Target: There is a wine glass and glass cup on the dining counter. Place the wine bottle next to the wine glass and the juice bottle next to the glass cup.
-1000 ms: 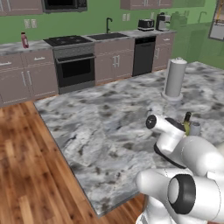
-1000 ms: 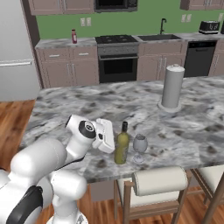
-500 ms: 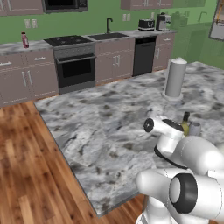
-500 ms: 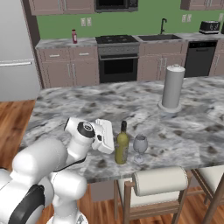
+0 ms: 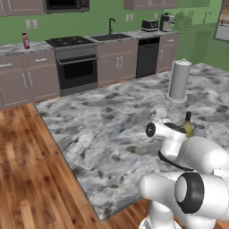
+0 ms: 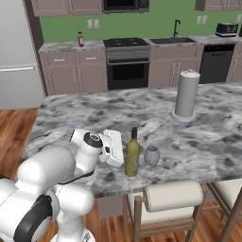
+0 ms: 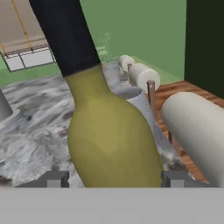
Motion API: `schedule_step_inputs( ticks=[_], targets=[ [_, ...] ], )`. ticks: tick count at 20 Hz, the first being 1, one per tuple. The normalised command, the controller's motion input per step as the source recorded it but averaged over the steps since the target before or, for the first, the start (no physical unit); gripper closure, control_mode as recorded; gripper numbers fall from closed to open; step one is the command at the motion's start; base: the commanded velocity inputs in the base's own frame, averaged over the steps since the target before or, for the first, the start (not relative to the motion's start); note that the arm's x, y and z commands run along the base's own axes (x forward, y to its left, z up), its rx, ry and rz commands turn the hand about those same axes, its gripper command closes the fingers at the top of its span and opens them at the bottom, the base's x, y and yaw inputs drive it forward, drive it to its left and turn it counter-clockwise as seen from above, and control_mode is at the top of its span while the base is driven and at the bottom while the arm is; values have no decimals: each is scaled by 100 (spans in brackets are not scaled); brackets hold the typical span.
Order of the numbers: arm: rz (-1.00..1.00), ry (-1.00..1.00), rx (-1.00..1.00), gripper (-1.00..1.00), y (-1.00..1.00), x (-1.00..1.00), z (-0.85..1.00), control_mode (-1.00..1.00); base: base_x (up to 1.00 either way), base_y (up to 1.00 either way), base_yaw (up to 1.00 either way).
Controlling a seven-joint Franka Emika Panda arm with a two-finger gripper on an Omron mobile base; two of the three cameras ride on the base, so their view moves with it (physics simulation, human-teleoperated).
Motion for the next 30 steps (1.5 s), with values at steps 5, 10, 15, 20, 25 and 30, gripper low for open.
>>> schedule_step_inputs(
  ticks=[5, 10, 15, 20, 25, 30],
  targets=[
    [0, 0, 0, -100, 0, -5, -31, -100, 0, 0, 0],
    [0, 0, 0, -100, 0, -5, -29, -100, 0, 0, 0],
    [0, -4, 0, -100, 4, -11, -24, -100, 0, 0, 0],
    [0, -5, 0, -100, 15, -1, -16, -100, 0, 0, 0],
    [0, -5, 0, -100, 25, 0, -7, -100, 0, 0, 0],
    [0, -1, 0, -100, 29, 0, -6, -100, 0, 0, 0]
  ],
)
